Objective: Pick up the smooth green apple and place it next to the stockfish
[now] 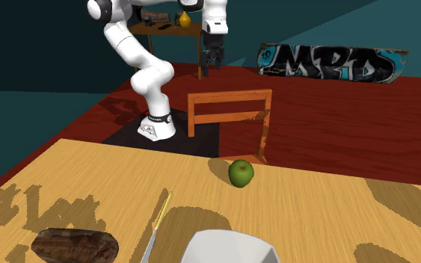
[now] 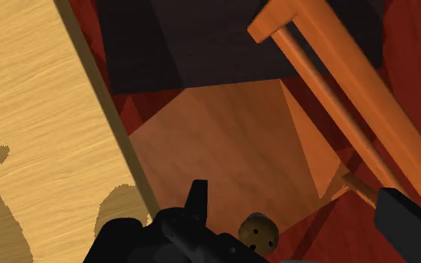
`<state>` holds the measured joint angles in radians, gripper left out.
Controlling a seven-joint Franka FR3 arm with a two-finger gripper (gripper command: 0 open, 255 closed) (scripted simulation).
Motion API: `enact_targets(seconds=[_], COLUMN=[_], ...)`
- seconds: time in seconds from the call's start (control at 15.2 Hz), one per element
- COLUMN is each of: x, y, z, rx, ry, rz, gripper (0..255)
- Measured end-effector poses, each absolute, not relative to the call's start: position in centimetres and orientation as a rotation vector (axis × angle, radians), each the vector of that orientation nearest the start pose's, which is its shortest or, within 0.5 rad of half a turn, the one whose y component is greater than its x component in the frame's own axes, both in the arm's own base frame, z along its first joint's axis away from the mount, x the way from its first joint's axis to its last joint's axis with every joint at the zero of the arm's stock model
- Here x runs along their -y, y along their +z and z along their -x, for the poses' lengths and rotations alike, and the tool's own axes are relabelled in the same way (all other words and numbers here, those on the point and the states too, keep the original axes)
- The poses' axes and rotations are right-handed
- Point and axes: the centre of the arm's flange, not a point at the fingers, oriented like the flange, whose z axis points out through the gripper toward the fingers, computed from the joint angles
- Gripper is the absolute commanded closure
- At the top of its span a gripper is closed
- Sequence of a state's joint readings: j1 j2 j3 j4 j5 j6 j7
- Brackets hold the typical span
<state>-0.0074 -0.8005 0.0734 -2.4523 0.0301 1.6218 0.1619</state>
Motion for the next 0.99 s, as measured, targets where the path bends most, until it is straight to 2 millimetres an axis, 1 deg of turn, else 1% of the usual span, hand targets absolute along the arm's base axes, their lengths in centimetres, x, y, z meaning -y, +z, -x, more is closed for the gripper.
enact_targets(seconds=[0.07, 0.2, 0.66, 0.73, 0.79, 0.92, 0.99], x=[-2.8, -1.4, 6.5, 7.9, 8.8, 11.0, 12.0], y=[55.3, 54.9, 51.6, 51.3, 50.9, 49.5, 49.1], z=[-30.4, -30.9, -34.6, -35.1, -35.7, -37.6, -38.1], rx=[-0.192, -0.152, 0.083, 0.116, 0.152, 0.221, 0.256], ry=[0.046, 0.053, 0.096, 0.102, 0.108, 0.121, 0.127], rz=[3.161, 3.160, 3.147, 3.144, 3.140, 3.132, 3.126], gripper=[0, 0, 0, 0, 0, 0, 0])
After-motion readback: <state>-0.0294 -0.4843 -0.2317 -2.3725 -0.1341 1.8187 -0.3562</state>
